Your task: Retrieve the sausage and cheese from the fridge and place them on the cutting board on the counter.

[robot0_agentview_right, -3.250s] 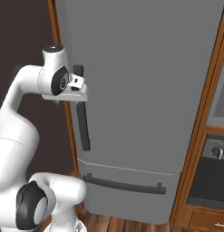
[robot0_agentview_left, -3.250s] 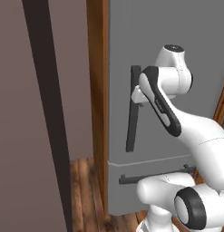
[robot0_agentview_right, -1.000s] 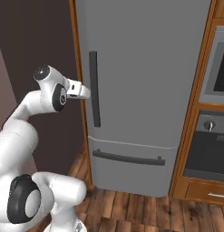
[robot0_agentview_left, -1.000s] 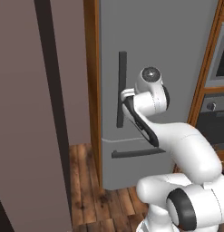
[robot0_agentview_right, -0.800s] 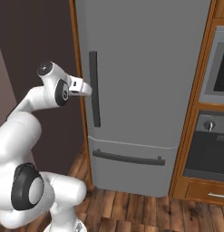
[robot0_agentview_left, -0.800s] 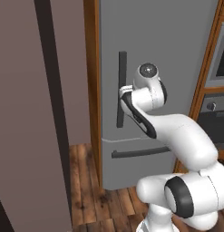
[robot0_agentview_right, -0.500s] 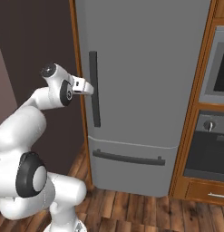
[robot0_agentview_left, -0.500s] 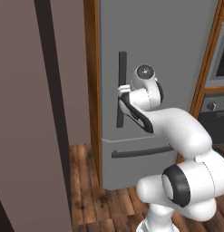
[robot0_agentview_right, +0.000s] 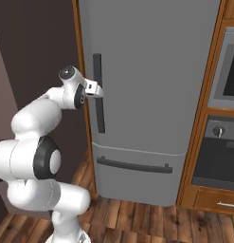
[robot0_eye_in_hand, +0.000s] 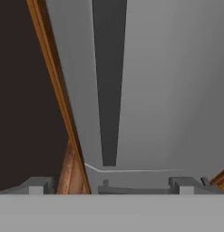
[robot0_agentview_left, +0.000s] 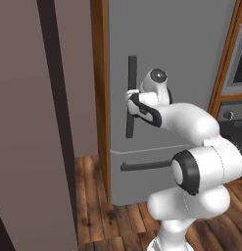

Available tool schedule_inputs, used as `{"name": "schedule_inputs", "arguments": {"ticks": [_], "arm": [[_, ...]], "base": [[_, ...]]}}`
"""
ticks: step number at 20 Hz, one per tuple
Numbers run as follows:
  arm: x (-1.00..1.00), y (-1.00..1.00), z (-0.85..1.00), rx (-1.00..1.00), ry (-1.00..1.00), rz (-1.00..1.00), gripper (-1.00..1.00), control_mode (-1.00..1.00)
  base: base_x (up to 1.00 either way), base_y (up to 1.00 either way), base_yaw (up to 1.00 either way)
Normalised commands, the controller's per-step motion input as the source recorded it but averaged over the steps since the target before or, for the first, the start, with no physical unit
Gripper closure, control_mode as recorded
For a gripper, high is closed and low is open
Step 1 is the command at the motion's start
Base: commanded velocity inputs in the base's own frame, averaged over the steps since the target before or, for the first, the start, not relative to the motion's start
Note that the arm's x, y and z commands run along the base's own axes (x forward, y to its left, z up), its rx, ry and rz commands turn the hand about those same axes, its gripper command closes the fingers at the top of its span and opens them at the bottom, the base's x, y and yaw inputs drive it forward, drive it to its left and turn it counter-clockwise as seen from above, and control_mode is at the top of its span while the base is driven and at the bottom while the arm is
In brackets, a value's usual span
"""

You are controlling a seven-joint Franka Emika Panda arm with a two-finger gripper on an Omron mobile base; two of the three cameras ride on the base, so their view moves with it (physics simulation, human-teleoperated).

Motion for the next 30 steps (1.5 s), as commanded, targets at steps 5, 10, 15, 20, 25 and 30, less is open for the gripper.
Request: {"name": "schedule_inputs", "arguments": {"ticks": [5,10,15,20,25,30], "arm": [[0.42,0.0,-0.05,0.02,0.0,0.05,-1.0,-1.0],[0.42,0.0,-0.19,0.0,0.0,0.03,-1.0,-1.0],[0.43,0.0,-0.22,0.01,0.0,0.01,-1.0,-1.0],[0.44,0.0,-0.19,0.0,0.0,0.0,-1.0,-1.0],[0.45,0.0,-0.21,0.0,0.0,0.0,-1.0,-1.0],[0.53,0.01,-0.25,0.0,0.0,0.0,-1.0,-1.0]], "base": [[0.0,0.0,0.0],[0.0,0.0,0.0],[0.0,0.0,0.0],[0.0,0.0,0.0],[0.0,0.0,0.0],[0.0,0.0,0.0]]}}
